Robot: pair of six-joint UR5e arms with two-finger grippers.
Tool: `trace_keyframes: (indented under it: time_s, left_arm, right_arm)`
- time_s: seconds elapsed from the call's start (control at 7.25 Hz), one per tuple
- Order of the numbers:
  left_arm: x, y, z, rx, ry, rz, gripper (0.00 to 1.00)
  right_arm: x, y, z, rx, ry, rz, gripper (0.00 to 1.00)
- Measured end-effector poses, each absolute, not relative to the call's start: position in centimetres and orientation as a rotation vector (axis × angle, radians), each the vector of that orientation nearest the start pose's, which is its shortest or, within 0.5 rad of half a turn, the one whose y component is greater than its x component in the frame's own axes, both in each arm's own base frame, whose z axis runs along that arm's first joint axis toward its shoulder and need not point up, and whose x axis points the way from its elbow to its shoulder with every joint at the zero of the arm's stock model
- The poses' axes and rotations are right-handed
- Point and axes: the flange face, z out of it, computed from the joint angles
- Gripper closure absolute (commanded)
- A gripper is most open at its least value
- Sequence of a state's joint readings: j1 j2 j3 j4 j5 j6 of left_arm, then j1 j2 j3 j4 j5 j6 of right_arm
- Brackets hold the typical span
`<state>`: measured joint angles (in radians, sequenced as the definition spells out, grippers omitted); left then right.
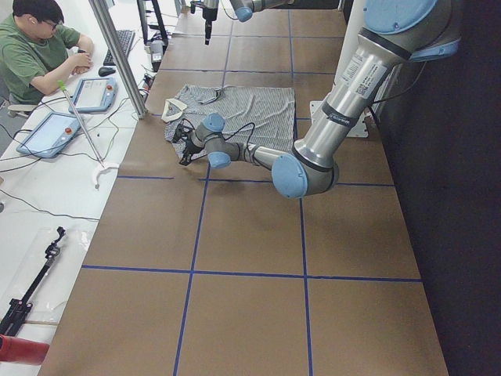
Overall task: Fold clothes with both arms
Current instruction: 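Lower the left gripper onto the sleeve nearest it and grasp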
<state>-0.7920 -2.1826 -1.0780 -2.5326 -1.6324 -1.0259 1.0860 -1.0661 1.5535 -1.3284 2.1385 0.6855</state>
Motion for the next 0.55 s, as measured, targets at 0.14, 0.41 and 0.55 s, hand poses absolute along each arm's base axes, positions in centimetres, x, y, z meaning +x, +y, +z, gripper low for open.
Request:
trace_keyframes:
  time_s: [0.14, 0.41, 0.55]
  left_arm:
    - [45.12, -63.79, 42.18, 0.626, 0.882, -0.189, 0.40]
    - [45.29, -63.95, 42.32, 0.622, 0.878, -0.190, 0.43]
    - [45.39, -63.92, 42.41, 0.621, 0.877, -0.189, 0.44]
  right_arm:
    - [-24.73, -64.12, 34.74, 0.293, -0.840, -0.019, 0.00]
    - [-24.72, -64.13, 34.74, 0.294, -0.838, -0.019, 0.00]
    - [-24.72, -64.13, 34.74, 0.294, -0.838, -0.019, 0.00]
